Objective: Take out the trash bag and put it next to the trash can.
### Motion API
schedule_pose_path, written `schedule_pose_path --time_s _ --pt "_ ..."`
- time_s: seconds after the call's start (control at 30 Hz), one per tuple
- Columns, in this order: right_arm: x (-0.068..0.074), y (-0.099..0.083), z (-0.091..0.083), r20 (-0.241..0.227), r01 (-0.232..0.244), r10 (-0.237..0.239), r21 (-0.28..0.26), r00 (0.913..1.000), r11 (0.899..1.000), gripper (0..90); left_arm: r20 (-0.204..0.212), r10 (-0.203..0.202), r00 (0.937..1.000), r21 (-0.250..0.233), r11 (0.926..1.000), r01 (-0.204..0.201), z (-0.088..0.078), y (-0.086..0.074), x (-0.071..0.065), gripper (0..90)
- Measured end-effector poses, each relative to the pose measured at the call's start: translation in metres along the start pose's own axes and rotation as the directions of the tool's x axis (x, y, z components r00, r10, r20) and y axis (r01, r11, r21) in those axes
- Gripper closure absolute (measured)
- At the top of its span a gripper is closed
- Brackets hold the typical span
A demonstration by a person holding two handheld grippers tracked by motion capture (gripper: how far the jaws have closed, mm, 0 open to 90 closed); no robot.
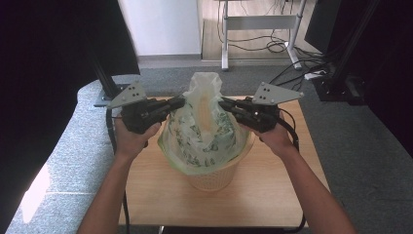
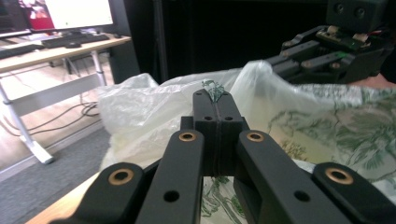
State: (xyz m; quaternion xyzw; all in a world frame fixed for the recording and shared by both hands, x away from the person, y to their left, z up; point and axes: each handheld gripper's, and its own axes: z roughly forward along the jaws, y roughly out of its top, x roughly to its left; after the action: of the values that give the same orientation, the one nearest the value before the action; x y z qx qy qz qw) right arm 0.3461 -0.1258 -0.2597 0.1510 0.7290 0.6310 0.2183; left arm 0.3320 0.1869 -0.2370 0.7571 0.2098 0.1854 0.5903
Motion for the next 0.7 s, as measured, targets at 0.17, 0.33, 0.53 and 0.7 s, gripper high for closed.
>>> schedule_pose_path --time_s 0.17,0.33,0.53,0.7 --pt "0.007 -0.003 0.008 -0.053 0.000 0.002 0.031 0.9986 1.000 84.6 0.034 -0.001 0.9994 0.006 1.0000 0.001 0.008 -0.003 -0.006 90.0" --pt "0.011 -0.007 0.018 -0.125 -0.010 0.019 0.071 0.9920 0.997 78.4 0.075 -0.008 0.9971 0.013 0.9999 0.007 0.016 -0.006 -0.012 90.0" --pt "0.016 -0.007 0.030 -0.133 -0.005 0.019 0.105 0.9909 0.994 49.0 0.116 0.009 0.9932 0.021 0.9997 -0.011 0.022 -0.003 -0.021 90.0" --pt "0.021 -0.004 0.037 -0.128 0.022 -0.008 0.108 0.9918 0.994 47.5 0.140 0.010 0.9902 0.034 0.9993 -0.015 0.029 -0.003 -0.026 90.0"
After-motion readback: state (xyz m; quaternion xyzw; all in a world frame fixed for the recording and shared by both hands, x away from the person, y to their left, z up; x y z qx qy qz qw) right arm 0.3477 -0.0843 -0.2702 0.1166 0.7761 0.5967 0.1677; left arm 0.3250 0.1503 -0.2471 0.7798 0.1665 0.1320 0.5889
